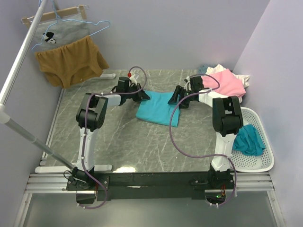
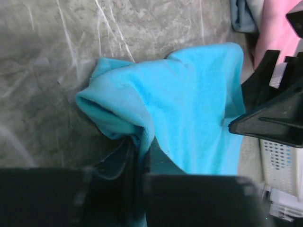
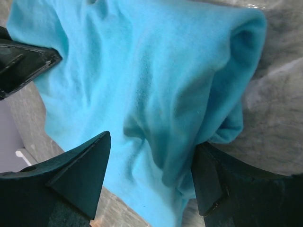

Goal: Fold and stack the t-shirts
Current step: Smooth out wrinkles on the folded tshirt

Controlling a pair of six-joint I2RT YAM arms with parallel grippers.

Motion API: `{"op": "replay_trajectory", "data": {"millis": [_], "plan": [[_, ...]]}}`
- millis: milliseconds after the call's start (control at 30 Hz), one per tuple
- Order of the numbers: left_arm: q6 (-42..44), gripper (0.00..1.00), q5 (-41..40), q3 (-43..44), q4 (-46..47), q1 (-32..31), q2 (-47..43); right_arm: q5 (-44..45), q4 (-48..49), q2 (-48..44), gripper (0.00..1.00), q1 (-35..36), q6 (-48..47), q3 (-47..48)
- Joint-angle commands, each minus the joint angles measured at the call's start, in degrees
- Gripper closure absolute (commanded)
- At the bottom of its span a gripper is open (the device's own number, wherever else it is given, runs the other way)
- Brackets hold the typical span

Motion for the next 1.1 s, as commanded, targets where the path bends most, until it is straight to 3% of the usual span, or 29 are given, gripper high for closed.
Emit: {"op": "replay_trajectory", "data": {"millis": [0, 167, 233, 267, 333, 367, 400, 533, 567, 600, 633, 667, 700, 800, 933, 1000, 1067], "plan": [[-2.75, 0.99, 3.19, 0.36, 3.91, 0.11, -0.08, 0.65, -1.47, 3.25, 0.26, 1.02, 0.49, 0.45], [-2.31, 0.99, 1.87, -4.63, 5.13, 1.69, -3.59, 0.83, -1.38, 3.07, 0.27, 0.94, -0.3, 0.53], [-2.66, 0.99, 1.34, -7.19, 6.02, 3.18, -5.69, 0.57, -2.51, 3.87, 0.32, 1.02, -0.3, 1.93], [-3.27, 0.99, 1.43, -10.25, 7.94, 3.71, -6.49, 0.48, -2.44, 3.95, 0.58, 1.02, 0.05, 2.03], [-3.98, 0.99, 2.21, -13.43, 9.97, 5.64, -8.68, 1.35, -2.7, 4.13, 0.83, 1.02, 0.75, 2.12], [-4.24, 0.99, 2.31, -15.97, 10.76, 6.17, -9.22, 1.1, -2.61, 4.22, 1.0, 1.02, 1.02, 2.2], [-4.16, 0.99, 2.48, -16.86, 11.29, 7.05, -9.75, 0.92, -2.61, 4.22, 1.0, 0.94, 1.28, 2.12], [-4.15, 0.99, 4.15, -18.89, 12.53, 7.76, -10.46, -2.33, -0.07, 3.96, 0.99, 0.93, 1.55, 0.98], [-4.42, 0.99, 4.5, -18.54, 12.7, 7.76, -10.28, -3.03, 0.46, 3.78, 0.79, 0.93, 1.89, 0.71], [-4.77, 0.99, 4.94, -18.28, 13.22, 7.76, -10.1, -3.39, 0.9, 3.08, 0.7, 0.93, 1.64, 0.45], [-5.12, 0.91, 5.47, -17.93, 13.66, 7.76, -9.58, -3.22, 1.51, 2.47, 0.58, 0.85, 1.63, -0.16], [-5.73, 0.69, 6.26, -17.4, 13.84, 7.76, -9.49, -2.34, 1.78, 1.16, 0.41, 0.85, 1.11, -0.6], [-5.91, 0.58, 6.26, -17.31, 14.11, 7.76, -9.49, -1.9, 1.78, 0.45, 0.38, 0.85, 0.76, -0.95], [-6.35, 0.41, 6.35, -17.22, 14.73, 7.76, -10.19, 2.03, 0.82, -2.63, 0.34, 0.85, -1.09, -1.75], [-5.3, 0.25, 4.42, -18.27, 12.88, 7.76, -12.12, 7.5, -2.51, -5.01, 0.32, 0.76, -3.02, -2.45], [-4.16, 0.23, 3.37, -18.89, 11.65, 7.76, -12.47, 8.99, -3.22, -4.92, 0.32, 0.76, -3.64, -2.63], [-3.89, 0.3, 3.36, -20.12, 11.99, 7.76, -12.65, 8.39, -3.32, -4.22, 0.32, 0.76, -3.29, -3.15]]}}
